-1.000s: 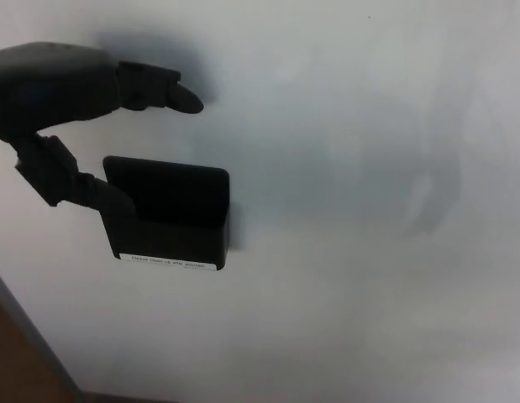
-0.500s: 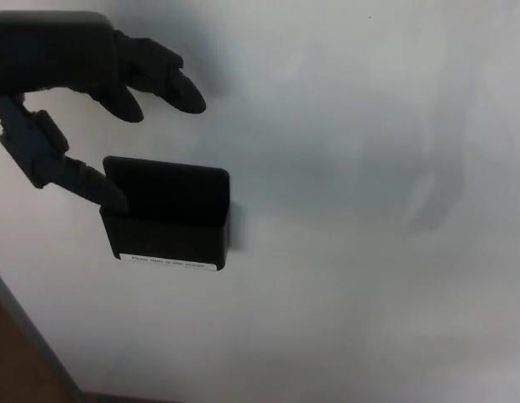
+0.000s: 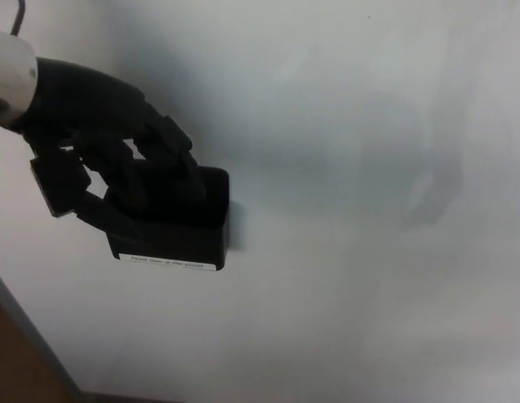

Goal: A magnetic marker holder is on the left hand side of the white board, the robot put the index and middle finger into the opening of the container and pull off the magnetic holder and hand it to a human on the left hand side.

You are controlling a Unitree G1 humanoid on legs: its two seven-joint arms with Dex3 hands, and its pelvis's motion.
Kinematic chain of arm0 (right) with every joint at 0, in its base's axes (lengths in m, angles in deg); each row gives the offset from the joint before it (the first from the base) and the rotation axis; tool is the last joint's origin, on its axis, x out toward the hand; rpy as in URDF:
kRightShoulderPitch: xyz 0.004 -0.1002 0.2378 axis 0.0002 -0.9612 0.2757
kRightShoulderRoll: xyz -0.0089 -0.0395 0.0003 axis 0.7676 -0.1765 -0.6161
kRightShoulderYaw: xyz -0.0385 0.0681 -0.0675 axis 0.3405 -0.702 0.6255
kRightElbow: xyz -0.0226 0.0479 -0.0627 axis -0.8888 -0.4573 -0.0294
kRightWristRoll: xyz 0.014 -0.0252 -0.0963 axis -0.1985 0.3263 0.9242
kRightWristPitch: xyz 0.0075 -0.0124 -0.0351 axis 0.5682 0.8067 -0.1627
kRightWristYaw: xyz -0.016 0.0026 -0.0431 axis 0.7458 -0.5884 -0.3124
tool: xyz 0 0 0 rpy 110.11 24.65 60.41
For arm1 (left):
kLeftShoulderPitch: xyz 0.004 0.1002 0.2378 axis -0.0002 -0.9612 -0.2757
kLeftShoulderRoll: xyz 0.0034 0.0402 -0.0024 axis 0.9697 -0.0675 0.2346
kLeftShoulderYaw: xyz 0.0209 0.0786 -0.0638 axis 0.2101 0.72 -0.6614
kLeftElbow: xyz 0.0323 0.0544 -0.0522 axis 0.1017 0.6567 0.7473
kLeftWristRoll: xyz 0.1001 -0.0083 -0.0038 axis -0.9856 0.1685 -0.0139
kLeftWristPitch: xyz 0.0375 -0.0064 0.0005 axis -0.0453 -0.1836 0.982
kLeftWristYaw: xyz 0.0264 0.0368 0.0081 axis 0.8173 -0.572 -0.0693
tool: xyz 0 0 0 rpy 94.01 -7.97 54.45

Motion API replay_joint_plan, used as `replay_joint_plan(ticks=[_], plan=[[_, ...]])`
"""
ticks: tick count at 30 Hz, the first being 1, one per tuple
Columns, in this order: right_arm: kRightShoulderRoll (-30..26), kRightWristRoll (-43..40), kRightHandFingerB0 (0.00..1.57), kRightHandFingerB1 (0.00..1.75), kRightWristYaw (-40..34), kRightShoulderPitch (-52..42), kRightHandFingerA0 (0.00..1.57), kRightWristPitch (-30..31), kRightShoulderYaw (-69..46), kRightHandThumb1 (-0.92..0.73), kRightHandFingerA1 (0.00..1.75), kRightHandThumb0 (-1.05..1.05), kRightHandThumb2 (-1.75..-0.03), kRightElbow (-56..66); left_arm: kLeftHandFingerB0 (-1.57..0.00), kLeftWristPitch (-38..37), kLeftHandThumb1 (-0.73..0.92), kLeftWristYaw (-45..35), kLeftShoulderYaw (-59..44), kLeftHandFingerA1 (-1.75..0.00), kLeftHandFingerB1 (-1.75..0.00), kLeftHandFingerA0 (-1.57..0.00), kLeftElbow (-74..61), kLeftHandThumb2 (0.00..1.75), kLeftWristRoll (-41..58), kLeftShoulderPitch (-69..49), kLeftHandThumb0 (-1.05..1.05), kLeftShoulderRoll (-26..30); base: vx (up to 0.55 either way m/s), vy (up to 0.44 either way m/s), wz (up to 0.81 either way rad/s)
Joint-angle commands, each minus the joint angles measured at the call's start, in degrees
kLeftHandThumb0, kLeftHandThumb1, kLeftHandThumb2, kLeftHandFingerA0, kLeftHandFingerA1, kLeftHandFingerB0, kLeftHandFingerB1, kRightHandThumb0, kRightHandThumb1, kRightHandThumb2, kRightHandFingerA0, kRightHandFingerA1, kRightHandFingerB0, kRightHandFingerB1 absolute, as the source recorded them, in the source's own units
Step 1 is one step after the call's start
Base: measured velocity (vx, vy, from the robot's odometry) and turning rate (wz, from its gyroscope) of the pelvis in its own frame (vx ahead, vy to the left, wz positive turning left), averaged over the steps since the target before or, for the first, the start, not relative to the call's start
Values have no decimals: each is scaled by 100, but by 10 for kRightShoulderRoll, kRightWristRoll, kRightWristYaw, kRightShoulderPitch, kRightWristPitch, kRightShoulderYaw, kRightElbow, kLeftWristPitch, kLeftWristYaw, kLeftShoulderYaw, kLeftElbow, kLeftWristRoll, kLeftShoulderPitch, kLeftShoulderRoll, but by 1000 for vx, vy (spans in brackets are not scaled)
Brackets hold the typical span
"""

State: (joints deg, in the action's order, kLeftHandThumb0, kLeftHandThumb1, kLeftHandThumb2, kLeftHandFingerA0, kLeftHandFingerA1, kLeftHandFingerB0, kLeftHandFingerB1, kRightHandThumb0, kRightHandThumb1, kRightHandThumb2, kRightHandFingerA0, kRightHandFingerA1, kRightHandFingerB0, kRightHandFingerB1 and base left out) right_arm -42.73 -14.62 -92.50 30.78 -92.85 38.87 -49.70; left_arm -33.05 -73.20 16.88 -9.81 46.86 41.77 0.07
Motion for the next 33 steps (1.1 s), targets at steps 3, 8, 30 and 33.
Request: replay_joint_plan(ticks=[3,8,30,33], plan=[[-9,2,50,40,-11,0,68,-9,0,-70,48,-59,-62,-3,0,31,18,-31,38,-50,-47,-2,28,87,-23,15,-38,-18,0,0,0],[-9,4,49,40,-13,-1,67,-9,1,-70,48,-59,-62,-3,-12,31,58,-32,36,-33,-26,-15,30,59,-23,14,-86,-22,0,0,0],[-13,4,57,42,-6,5,69,-5,5,-70,48,-58,-61,2,-3,39,45,-26,36,-44,-13,-11,98,83,-47,42,-78,-58,0,0,0],[-13,6,58,43,-8,7,70,-6,6,-70,49,-58,-61,1,-3,9,58,-25,37,-53,-6,-35,107,93,-54,47,-93,-56,0,0,0]])
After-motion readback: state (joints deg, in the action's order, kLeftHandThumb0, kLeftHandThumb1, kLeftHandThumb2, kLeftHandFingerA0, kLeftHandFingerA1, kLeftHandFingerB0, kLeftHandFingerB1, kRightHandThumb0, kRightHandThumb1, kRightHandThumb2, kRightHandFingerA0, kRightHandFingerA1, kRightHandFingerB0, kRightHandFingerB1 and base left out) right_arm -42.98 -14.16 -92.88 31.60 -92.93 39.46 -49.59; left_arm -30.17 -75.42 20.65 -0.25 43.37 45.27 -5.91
